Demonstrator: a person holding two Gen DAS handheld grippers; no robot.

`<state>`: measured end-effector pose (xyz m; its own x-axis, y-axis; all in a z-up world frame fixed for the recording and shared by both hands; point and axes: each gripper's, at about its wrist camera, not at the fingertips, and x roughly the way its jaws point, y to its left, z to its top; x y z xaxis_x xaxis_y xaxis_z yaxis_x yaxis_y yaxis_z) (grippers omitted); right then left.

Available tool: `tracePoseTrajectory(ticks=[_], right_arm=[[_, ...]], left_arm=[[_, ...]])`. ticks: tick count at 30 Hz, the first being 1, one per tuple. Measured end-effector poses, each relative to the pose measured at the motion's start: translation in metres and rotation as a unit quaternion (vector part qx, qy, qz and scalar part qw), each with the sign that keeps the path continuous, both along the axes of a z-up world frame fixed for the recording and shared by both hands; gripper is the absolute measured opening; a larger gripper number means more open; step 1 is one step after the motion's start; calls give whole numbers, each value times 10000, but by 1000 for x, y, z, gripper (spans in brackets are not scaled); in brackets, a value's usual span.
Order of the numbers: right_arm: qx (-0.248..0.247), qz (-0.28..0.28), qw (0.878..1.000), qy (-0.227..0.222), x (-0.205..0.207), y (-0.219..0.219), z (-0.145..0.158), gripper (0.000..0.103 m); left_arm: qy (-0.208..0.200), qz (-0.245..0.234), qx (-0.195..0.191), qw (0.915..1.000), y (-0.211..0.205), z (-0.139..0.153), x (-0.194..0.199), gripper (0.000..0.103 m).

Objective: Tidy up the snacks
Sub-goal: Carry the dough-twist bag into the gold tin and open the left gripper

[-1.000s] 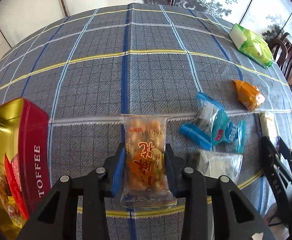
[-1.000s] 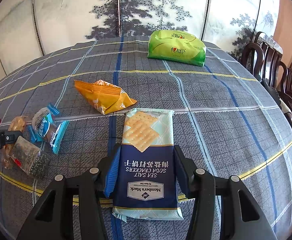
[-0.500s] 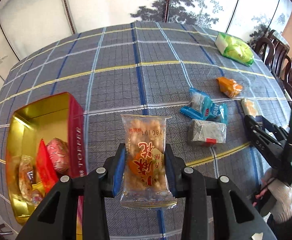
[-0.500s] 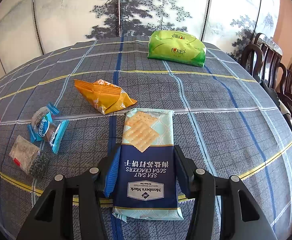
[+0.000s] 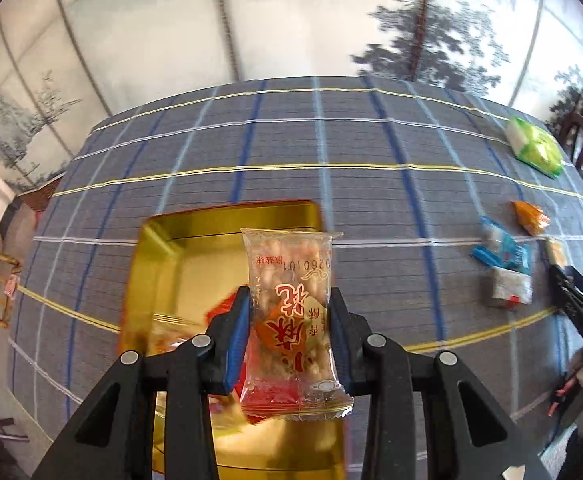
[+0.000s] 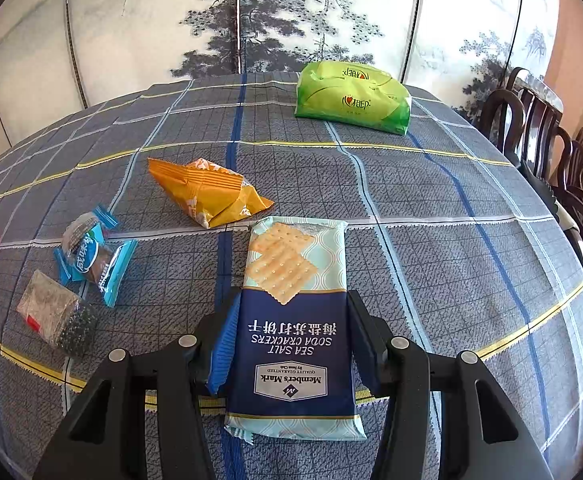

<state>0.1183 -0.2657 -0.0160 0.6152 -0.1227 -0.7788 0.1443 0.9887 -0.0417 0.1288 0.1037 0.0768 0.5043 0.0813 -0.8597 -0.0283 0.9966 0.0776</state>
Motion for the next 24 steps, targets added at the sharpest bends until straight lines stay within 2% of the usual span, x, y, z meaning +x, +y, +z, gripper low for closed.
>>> tracePoseTrajectory(ticks=[10,24], right_arm=[[-28,1,10000,1,0,1,0,52],[-65,2,10000,3,0,2,1,52]], left_arm=[[258,563,26,9981,71,-25,24,33],[461,714,167,9962,109,-57,46,33]])
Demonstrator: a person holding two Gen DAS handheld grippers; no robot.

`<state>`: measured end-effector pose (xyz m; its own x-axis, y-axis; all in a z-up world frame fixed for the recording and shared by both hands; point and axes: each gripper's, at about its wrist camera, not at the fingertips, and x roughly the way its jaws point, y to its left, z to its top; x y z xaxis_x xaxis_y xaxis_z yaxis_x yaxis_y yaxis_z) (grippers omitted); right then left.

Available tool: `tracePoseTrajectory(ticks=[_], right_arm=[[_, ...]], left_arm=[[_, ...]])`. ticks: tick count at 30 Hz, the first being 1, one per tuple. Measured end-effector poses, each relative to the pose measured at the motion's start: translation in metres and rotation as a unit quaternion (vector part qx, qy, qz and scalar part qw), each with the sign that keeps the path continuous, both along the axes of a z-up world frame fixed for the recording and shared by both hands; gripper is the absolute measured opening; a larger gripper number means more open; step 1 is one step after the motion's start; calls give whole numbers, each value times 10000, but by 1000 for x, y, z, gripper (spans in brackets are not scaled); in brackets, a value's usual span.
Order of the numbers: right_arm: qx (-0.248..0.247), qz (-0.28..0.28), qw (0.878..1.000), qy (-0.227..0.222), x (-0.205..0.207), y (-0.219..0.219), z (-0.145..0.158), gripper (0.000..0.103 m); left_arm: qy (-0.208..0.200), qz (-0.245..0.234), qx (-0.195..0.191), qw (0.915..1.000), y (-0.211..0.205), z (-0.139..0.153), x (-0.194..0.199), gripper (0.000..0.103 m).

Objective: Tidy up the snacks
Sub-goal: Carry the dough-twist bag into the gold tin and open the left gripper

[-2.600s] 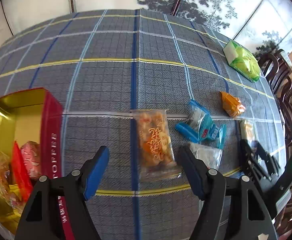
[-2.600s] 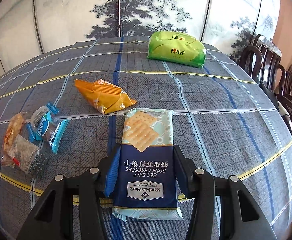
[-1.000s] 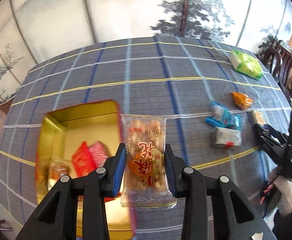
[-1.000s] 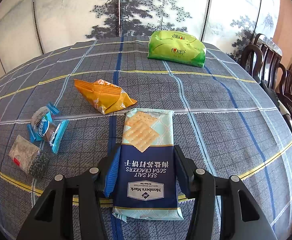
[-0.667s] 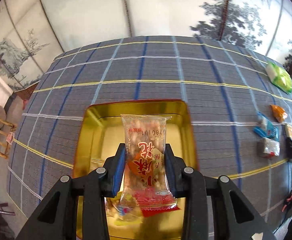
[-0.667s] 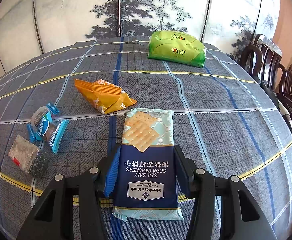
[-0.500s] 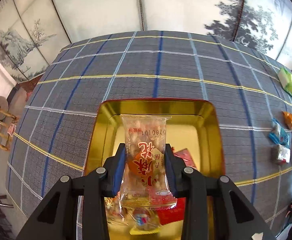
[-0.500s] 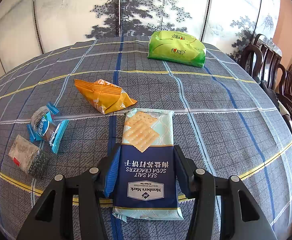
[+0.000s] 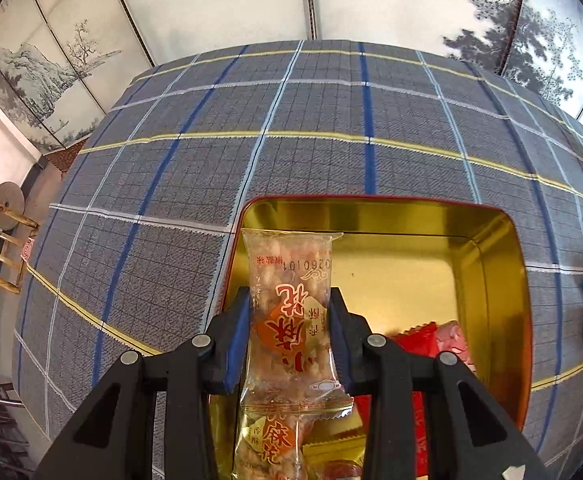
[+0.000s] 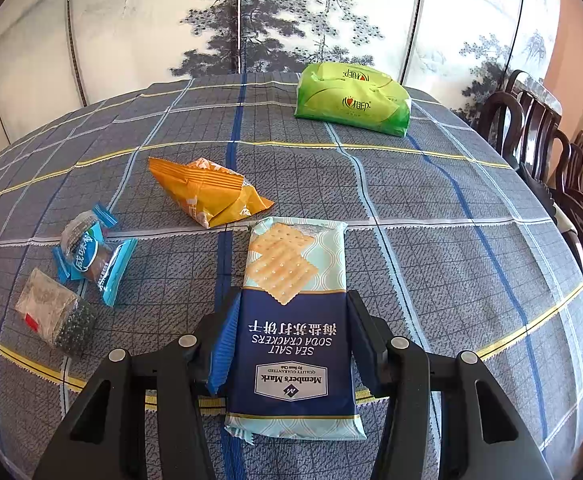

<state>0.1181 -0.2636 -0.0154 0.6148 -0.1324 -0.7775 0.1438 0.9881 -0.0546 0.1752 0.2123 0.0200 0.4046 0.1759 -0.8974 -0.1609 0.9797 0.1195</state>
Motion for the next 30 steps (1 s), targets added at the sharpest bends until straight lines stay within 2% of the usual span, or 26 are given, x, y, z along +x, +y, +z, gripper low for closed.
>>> tracePoseTrajectory(ticks=[3,8,21,26,30], right_arm=[[8,-2,10000,-1,0,1,0,52],[9,-1,10000,0,0,1,0,52],[32,-20,10000,2,0,1,0,52],[36,-17,10000,3,0,1,0,52],[86,-20,10000,11,0,-1,0,52]], left_arm=[[34,-96,91,9999,-3,-7,1,33],[133,-61,-5,9999,0,-19,0,33],[59,-195,355,9992,-11,-22,-6,37],[-119,-438,625,9970,-23,-14,-12,51],[-337,-627,970,9927,-36,-5,-19,56]])
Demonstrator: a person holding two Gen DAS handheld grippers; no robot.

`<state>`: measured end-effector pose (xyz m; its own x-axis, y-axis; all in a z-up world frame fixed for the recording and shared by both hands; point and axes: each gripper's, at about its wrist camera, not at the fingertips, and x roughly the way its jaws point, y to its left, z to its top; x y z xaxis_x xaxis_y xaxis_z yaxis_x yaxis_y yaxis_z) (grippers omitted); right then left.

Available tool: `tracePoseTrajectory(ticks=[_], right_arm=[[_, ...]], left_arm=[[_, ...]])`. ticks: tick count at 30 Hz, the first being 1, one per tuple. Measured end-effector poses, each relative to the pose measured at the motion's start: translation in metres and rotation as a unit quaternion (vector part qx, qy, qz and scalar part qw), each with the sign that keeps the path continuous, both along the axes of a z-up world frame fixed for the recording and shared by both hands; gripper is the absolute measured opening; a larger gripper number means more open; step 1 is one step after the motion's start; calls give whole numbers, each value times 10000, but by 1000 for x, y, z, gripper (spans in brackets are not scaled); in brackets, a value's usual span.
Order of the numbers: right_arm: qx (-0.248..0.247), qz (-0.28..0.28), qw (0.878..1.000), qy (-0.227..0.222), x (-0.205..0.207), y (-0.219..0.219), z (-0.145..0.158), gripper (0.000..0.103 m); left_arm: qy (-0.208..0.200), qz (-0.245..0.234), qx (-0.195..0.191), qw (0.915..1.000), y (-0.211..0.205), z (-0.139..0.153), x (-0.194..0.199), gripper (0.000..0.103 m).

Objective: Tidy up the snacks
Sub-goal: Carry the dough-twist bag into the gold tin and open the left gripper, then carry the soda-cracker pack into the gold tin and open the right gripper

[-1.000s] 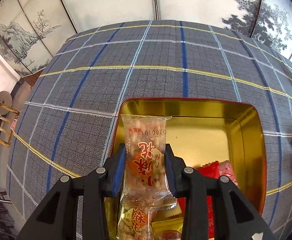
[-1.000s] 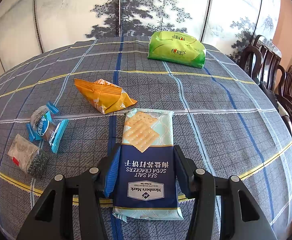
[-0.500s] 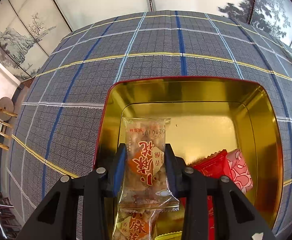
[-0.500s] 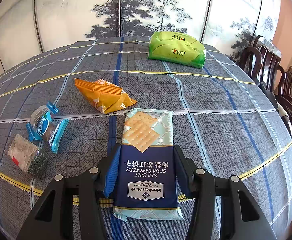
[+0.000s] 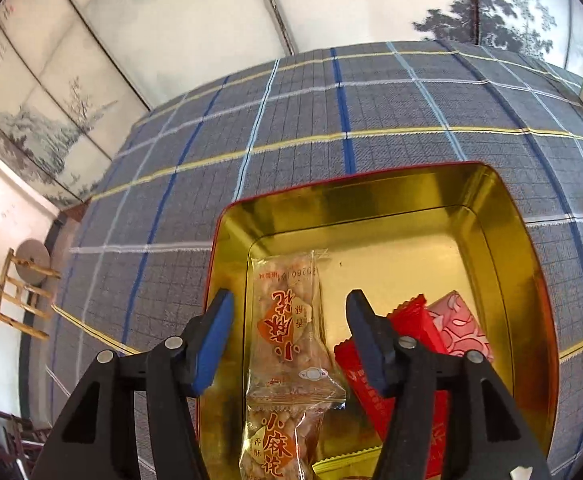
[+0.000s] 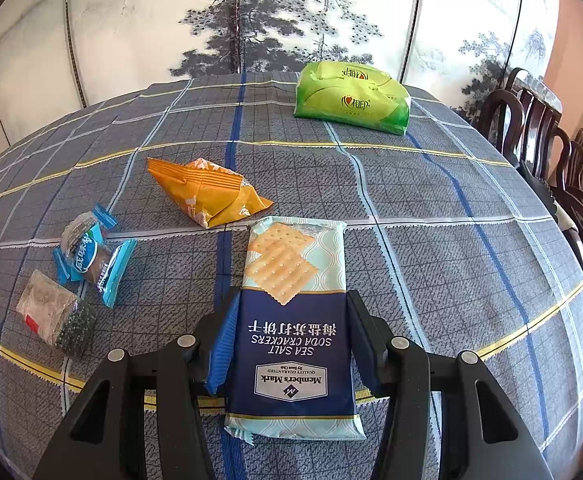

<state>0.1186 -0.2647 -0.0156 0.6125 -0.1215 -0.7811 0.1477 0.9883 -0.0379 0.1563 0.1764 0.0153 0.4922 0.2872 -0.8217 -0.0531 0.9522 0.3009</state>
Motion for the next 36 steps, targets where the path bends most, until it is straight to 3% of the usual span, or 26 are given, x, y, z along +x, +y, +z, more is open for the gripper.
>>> tracePoseTrajectory(ticks=[7,16,36], right_arm=[[84,-22,10000,32,2,-6,0,53],[103,-6,9999,71,3,-7,-1,54],[229,-150,9994,235,-13,-3,7,50]], left_arm=[[-237,-130,85,9996,-12,16,-15,58],[-456,-233,-226,9984,-28,31,-44,64],[-484,86,-542,9973,-38,23,-86,75]])
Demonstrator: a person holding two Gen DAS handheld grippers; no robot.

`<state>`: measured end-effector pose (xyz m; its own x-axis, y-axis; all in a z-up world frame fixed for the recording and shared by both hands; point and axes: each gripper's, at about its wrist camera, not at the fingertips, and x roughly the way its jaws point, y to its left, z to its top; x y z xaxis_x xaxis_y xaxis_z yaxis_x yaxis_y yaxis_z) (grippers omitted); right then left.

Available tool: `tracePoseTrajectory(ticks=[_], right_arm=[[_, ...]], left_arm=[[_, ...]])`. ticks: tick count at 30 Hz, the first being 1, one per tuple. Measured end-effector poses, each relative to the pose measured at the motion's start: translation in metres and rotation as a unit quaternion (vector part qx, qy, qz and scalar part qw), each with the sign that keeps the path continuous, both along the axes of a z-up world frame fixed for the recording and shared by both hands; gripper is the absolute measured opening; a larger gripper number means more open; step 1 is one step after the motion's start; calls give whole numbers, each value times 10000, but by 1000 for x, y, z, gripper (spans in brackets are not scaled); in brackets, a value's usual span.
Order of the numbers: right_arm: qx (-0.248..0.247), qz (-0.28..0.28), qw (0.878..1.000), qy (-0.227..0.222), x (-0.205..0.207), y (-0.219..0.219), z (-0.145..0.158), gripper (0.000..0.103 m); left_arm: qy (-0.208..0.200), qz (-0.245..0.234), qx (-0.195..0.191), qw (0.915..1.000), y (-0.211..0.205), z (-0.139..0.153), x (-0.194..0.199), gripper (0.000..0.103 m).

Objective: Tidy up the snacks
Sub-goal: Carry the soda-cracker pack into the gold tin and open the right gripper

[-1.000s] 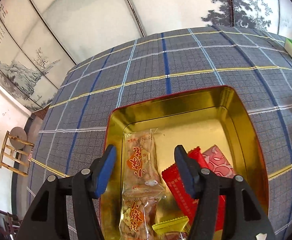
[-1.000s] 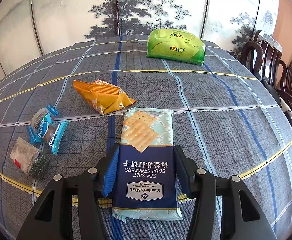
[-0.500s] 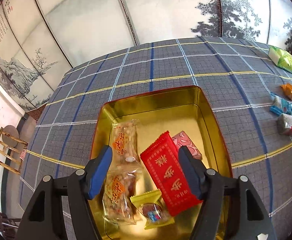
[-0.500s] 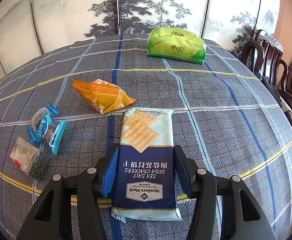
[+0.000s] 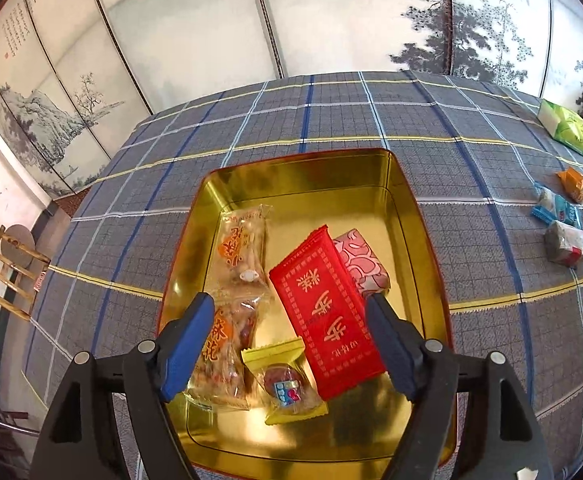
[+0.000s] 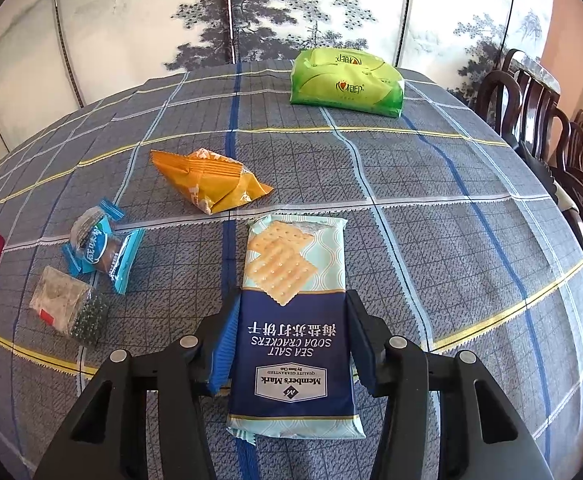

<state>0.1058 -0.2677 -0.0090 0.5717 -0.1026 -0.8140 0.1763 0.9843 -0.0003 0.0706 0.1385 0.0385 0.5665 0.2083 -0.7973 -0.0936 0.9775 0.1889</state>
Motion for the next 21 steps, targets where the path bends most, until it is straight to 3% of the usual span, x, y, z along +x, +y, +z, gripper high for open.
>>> tracePoseTrajectory(ticks=[10,21], right_arm=[[251,291,9989,-254,-23,26,36,50],[515,1417,9872,-523,-34,124,73,50]], left_arm=[[-56,-24,-7,10000,-3,1,-11,78],[-209,282,-225,9991,20,18,-22,80]])
